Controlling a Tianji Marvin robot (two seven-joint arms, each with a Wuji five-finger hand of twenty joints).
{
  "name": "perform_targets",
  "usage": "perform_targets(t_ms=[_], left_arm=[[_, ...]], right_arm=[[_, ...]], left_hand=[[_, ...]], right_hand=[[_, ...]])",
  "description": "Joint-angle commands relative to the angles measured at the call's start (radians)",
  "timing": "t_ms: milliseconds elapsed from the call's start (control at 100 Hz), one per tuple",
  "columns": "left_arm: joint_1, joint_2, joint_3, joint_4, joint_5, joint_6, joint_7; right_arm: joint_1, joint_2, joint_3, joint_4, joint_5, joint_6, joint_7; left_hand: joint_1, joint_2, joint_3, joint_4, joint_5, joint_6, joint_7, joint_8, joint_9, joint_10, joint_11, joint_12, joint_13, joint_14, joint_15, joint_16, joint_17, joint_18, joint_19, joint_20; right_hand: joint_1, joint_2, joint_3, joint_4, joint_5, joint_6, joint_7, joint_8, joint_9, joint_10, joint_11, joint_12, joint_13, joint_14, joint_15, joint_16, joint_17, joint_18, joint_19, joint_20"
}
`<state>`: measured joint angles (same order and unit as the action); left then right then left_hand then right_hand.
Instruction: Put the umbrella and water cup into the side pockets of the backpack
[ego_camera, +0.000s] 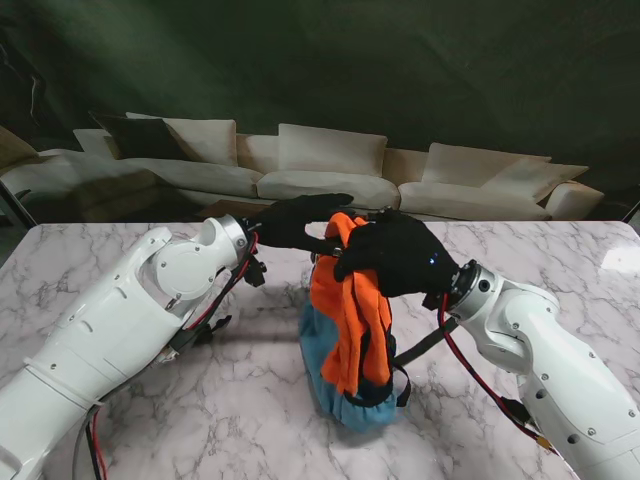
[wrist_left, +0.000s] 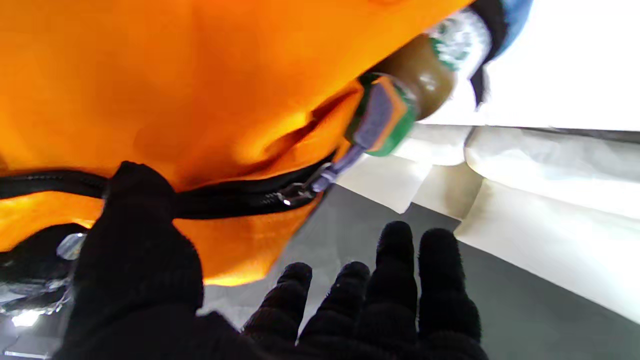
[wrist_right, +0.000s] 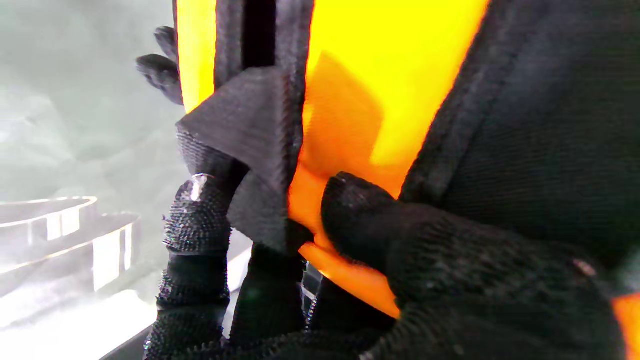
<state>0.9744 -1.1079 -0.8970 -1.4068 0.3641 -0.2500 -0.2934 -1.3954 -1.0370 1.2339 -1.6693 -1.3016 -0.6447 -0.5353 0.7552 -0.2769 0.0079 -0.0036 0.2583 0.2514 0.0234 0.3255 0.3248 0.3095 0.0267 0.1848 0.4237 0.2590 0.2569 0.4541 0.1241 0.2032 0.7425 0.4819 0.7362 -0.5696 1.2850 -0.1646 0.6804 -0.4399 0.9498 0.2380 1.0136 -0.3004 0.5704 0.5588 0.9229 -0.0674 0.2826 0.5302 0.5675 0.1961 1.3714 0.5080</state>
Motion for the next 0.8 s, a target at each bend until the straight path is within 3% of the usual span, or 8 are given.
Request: perform_targets(t_ms=[0,180,300,480,660,790], left_arm=[[0.010,0.011,-0.016,-0.006,0.027,-0.015,0.010],[0.065,0.016,-0.090,-0.051,0.066,-0.025,0.044],[0.100,0.021,-0.137,-0.086,0.061,-0.027,0.040],[0.149,0.028,-0.188,-0.135,0.071,-0.059,0.043],[0.210,0.039,-0.227,-0.185,0.040,-0.099,0.016],[0.233,0.051,-0.249,-0.201,0.010,-0.137,-0.026]], right_arm=[[-0.002,-0.001,0.009,-0.016,-0.007,0.018,-0.019],[-0.016,-0.004,0.028,-0.039,-0.007,0.055,-0.029],[-0.037,-0.003,0.055,-0.074,-0.012,0.075,0.008],[-0.058,0.002,0.081,-0.121,-0.039,0.125,0.062],[-0.052,0.001,0.072,-0.130,-0.035,0.172,0.110],[-0.036,0.000,0.061,-0.126,-0.026,0.192,0.157]], left_hand=[[0.042,0.027,-0.012,-0.016,-0.028,0.014,-0.013,-0.027,0.035,-0.004,-0.011,-0.011,0.021,0.006,0.025,-0.014,0.008,-0.011,0.034,-0.008],[0.108,0.138,-0.010,-0.007,0.017,-0.002,0.021,-0.031,0.115,-0.041,0.026,0.027,0.048,0.004,0.041,-0.004,0.018,-0.011,0.062,-0.004],[0.130,0.240,-0.031,-0.007,0.149,-0.012,0.088,-0.007,0.237,-0.052,0.073,0.068,0.103,0.018,0.071,0.023,0.040,0.016,0.129,0.029],[0.134,0.260,-0.037,-0.007,0.258,-0.012,0.129,0.017,0.331,-0.059,0.116,0.093,0.151,0.030,0.092,0.044,0.064,0.032,0.172,0.054],[0.046,0.258,-0.046,-0.017,0.212,0.006,0.090,0.010,0.286,-0.039,0.086,0.076,0.127,0.038,0.060,0.035,0.049,0.039,0.145,0.041],[-0.068,0.203,-0.046,-0.024,0.091,0.010,0.027,-0.019,0.100,-0.005,-0.006,0.009,0.023,0.048,-0.013,-0.014,-0.003,0.043,0.021,-0.016]], right_hand=[[-0.157,0.087,-0.330,-0.109,-0.013,0.053,0.060,-0.027,0.203,0.153,0.358,0.135,0.229,-0.005,0.682,0.126,0.011,-0.021,0.014,0.009],[-0.185,0.052,-0.330,-0.097,0.051,0.088,0.072,-0.052,0.290,0.189,0.456,0.161,0.291,0.007,0.797,0.158,0.040,-0.001,0.041,0.008],[-0.194,0.041,-0.333,-0.088,0.107,0.105,0.078,-0.065,0.346,0.193,0.505,0.178,0.335,0.014,0.843,0.163,0.057,0.016,0.051,0.004],[-0.182,0.022,-0.317,-0.078,0.152,0.133,0.075,-0.076,0.390,0.205,0.548,0.200,0.374,0.026,0.886,0.166,0.075,0.034,0.063,0.001],[-0.158,0.004,-0.291,-0.074,0.182,0.158,0.083,-0.061,0.410,0.222,0.568,0.214,0.394,0.043,0.915,0.166,0.083,0.048,0.077,0.001],[-0.156,0.002,-0.286,-0.075,0.190,0.161,0.081,-0.056,0.415,0.226,0.568,0.216,0.398,0.048,0.920,0.164,0.088,0.050,0.082,0.001]])
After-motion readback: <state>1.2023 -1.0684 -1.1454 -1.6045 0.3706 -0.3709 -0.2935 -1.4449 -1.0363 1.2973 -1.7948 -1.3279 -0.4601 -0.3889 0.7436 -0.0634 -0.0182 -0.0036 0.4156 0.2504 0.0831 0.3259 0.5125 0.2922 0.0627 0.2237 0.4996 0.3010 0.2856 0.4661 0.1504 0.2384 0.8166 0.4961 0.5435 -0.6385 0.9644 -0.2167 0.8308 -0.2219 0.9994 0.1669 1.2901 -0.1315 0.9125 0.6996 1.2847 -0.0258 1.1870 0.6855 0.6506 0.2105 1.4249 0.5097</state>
